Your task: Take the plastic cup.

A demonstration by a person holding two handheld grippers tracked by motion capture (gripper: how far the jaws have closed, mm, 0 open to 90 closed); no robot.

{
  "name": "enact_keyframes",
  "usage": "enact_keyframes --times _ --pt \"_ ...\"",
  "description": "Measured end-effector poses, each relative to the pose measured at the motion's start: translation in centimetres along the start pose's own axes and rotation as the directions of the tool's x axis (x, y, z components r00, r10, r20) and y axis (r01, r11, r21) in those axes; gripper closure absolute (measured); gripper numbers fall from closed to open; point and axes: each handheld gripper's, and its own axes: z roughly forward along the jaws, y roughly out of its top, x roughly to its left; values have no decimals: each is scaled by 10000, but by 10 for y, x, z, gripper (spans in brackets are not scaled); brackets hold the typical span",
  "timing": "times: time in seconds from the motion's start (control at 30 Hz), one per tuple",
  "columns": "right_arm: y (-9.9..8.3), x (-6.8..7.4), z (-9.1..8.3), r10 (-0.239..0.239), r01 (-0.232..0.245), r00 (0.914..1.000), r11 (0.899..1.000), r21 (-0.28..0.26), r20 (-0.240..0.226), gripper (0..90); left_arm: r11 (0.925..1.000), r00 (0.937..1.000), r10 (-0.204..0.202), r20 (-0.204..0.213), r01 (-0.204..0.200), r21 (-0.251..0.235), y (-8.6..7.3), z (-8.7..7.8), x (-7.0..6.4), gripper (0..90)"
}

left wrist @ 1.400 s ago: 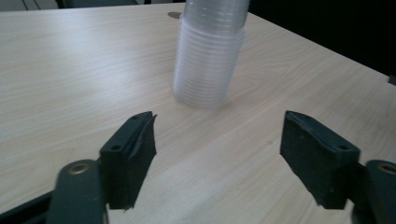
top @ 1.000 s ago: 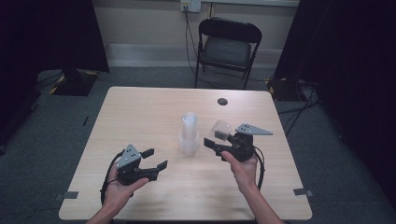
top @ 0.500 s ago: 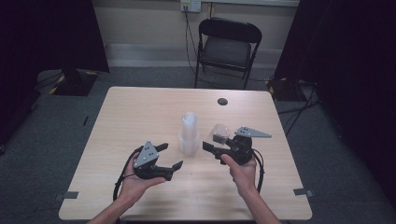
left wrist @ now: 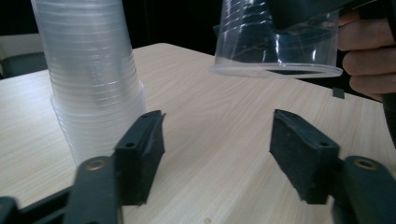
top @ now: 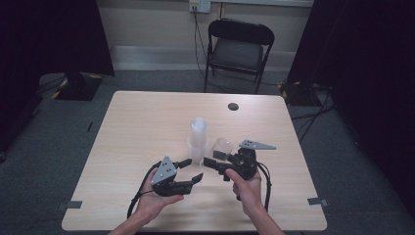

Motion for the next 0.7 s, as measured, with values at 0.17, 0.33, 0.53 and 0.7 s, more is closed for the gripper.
enact_keyframes --times 0.17,0.33,0.53,0.7 --pt "-4 3 6 268 -261 9993 9992 287 -264 368 9992 9998 150 -94 -154 -377 0 -1 -4 446" --pt "-7 5 10 694 -671 9962 9967 448 -520 368 9963 9991 401 -132 -410 -750 0 -1 -8 533" --pt "-10 9 14 1291 -1242 9890 9899 689 -723 367 9924 9974 652 -322 -682 -1026 0 0 -10 591" --pt "-12 11 19 1714 -1636 9807 9828 852 -941 368 9880 9952 858 -475 -912 -1248 0 1 -11 644"
